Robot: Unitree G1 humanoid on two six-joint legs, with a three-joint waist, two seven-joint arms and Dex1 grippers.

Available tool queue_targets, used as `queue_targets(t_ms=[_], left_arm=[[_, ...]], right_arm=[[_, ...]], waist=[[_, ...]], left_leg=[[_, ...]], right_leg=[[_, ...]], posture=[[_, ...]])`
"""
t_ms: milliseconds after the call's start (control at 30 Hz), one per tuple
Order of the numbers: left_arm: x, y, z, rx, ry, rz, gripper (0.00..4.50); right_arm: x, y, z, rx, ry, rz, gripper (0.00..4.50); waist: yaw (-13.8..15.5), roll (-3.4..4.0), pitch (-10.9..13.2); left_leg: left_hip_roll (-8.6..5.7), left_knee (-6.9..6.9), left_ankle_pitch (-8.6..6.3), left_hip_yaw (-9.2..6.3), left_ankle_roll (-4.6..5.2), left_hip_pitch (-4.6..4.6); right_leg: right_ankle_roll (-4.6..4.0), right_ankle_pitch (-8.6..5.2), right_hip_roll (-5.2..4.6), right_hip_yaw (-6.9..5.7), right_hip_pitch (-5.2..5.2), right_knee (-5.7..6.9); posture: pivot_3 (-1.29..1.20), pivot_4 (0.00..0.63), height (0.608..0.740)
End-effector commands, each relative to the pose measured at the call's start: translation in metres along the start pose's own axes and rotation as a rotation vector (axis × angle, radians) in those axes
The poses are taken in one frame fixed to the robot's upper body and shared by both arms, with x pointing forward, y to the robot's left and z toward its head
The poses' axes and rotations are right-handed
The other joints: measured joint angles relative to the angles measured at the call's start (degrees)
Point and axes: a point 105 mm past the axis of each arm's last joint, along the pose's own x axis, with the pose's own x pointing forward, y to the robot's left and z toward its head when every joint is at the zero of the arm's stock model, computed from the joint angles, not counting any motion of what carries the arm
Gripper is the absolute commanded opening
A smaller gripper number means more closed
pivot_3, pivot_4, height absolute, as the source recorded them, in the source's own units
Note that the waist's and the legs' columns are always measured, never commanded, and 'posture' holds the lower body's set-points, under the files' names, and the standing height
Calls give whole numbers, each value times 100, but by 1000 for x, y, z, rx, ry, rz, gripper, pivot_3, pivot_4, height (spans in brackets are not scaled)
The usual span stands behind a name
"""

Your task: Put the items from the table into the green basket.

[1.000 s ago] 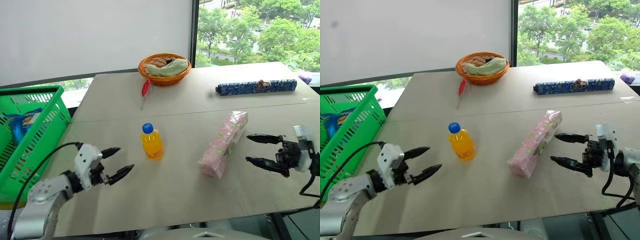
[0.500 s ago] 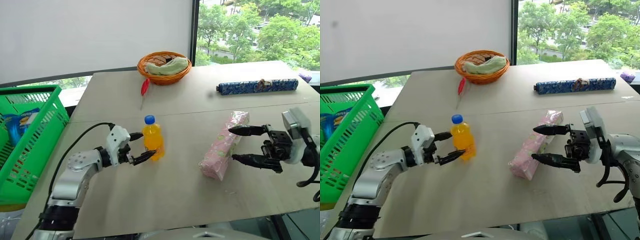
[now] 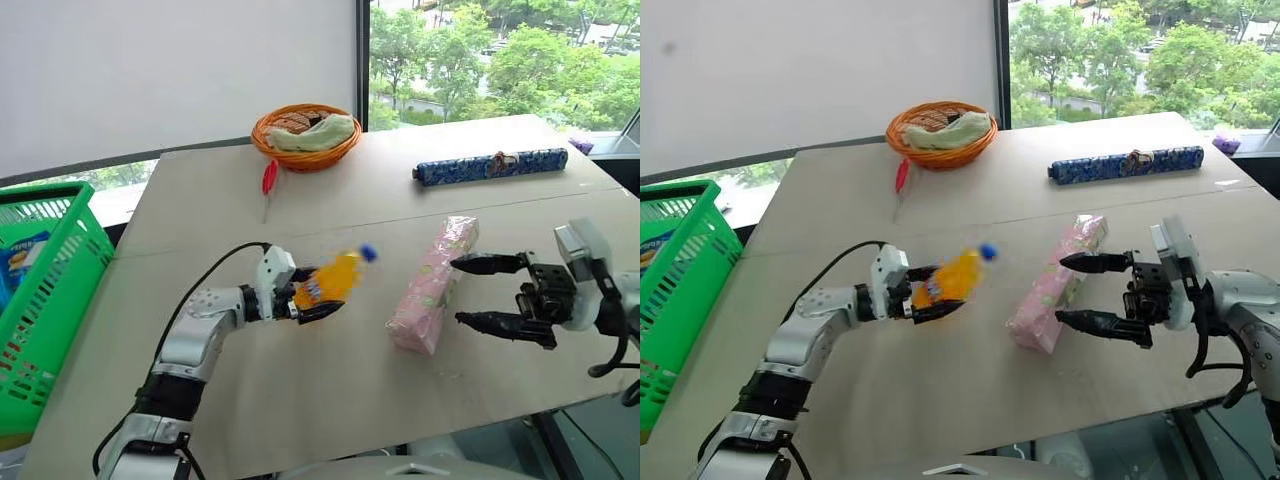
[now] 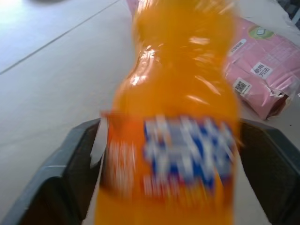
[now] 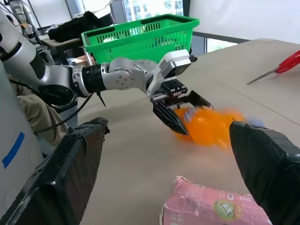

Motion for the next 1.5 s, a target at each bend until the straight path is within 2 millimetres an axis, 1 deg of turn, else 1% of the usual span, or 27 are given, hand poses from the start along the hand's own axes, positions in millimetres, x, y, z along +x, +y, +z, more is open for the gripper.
queue_targets(t_ms=[33,100,133,200,233,267,300,433,600,633,667,733,800,900,933,967,1133,1200,1367,1433,1500], left_arm=[[-3,2,13,41,-28,-3,2643],[-4,3,13,48,-20,8,2559],[-5,4,13,52,-19,14,2267],[-4,3,14,61,-18,21,1388],[-3,4,14,68,-18,28,875],[-3,4,15,73,-19,35,539],[-3,5,15,77,-19,43,27],[-3,3,7,96,25,52,27],[-6,-6,-11,118,131,13,27],[-6,-7,-13,125,149,12,518],[-7,-7,-16,128,167,13,745],[-6,-4,-19,145,191,35,1545],[-5,6,-22,149,206,83,2528],[-5,14,-27,160,230,110,3767],[-4,15,-29,163,234,111,4278],[-3,15,-30,160,233,106,4461],[4,15,-30,159,222,82,4461],[9,17,-22,148,181,92,4461],[18,22,6,65,28,135,4461],[19,22,9,49,15,135,4461],[20,20,8,47,25,127,4461]], right_arm=[[1,4,10,-58,-11,-3,4500],[2,4,10,-57,-15,-6,4500],[2,4,9,-55,-16,-7,4500],[2,4,8,-52,-19,-7,4500],[3,3,8,-52,-20,-7,4500],[3,2,8,-54,-20,-7,4500],[4,1,8,-57,-21,-5,4500],[5,-2,10,-67,-23,4,4500],[7,-5,9,-75,-26,9,4500],[7,-6,9,-78,-30,7,4500],[7,-7,9,-78,-33,6,4500],[7,-7,9,-79,-33,6,4500],[7,-7,9,-79,-34,7,4500],[7,-7,9,-80,-36,5,4500],[7,-7,8,-79,-37,3,4500],[7,-6,8,-79,-38,0,4500],[6,-5,8,-82,-44,-12,4500],[6,-6,8,-84,-48,-19,4500],[6,-6,6,-84,-53,-30,4500],[6,-7,7,-84,-55,-32,4500],[6,-7,7,-85,-56,-33,4500]], waist=[[-72,1,-1],[-91,7,-5],[-96,9,-7],[-105,10,-9],[-107,11,-10],[-107,14,-12],[-109,17,-14],[-105,20,-19],[-99,25,-44],[-102,30,-52],[-101,35,-58],[-92,46,-73],[-82,52,-91],[-80,61,-106],[-95,59,-102],[-99,49,-96],[-78,38,-99],[-73,38,-98],[-108,37,-97],[-111,36,-97],[-117,37,-97]], left_leg=[[0,0,0,0,0,0],[0,0,0,-1,1,0],[0,0,0,-1,1,0],[0,1,-1,-1,1,1],[0,1,-1,-1,1,2],[0,1,0,-1,1,2],[0,1,0,-1,1,3],[0,3,0,-1,2,3],[0,2,0,-1,2,4],[0,2,0,-1,2,5],[0,2,0,-1,2,6],[0,2,-1,-1,2,8],[0,2,0,-1,2,13],[0,3,0,-1,1,20],[0,3,0,-1,1,20],[0,3,0,0,1,17],[-5,9,-3,-4,7,2],[-8,9,-5,-4,10,1],[-8,8,-7,-4,12,-2],[-8,8,-6,-4,12,-1],[-8,8,-6,-4,12,0]], right_leg=[[0,0,0,0,0,0],[0,0,0,0,0,0],[0,0,0,0,1,0],[2,1,0,1,2,0],[2,1,0,1,2,0],[2,1,0,1,2,1],[2,1,0,1,2,2],[3,1,0,1,3,4],[2,1,0,1,3,3],[2,1,0,1,3,3],[2,1,0,3,4,3],[3,1,0,3,7,4],[3,1,0,3,10,4],[7,4,0,1,17,5],[9,4,0,3,17,8],[10,5,2,5,14,11],[9,7,-2,2,7,0],[10,7,-7,1,8,-1],[10,7,-7,1,4,0],[11,7,-6,1,2,3],[11,7,-6,2,3,4]], posture=[[-329,0,740],[-325,0,740],[-319,0,740],[-313,0,740],[-308,0,740],[-308,0,740],[-301,0,740],[-284,0,740],[-267,0,740],[-267,0,740],[-267,0,740],[-267,0,740],[-264,0,740],[-270,0,740],[-275,0,740],[-275,0,740],[-292,0,740],[-292,0,740],[-303,0,740],[-303,0,740],[-303,0,740]])
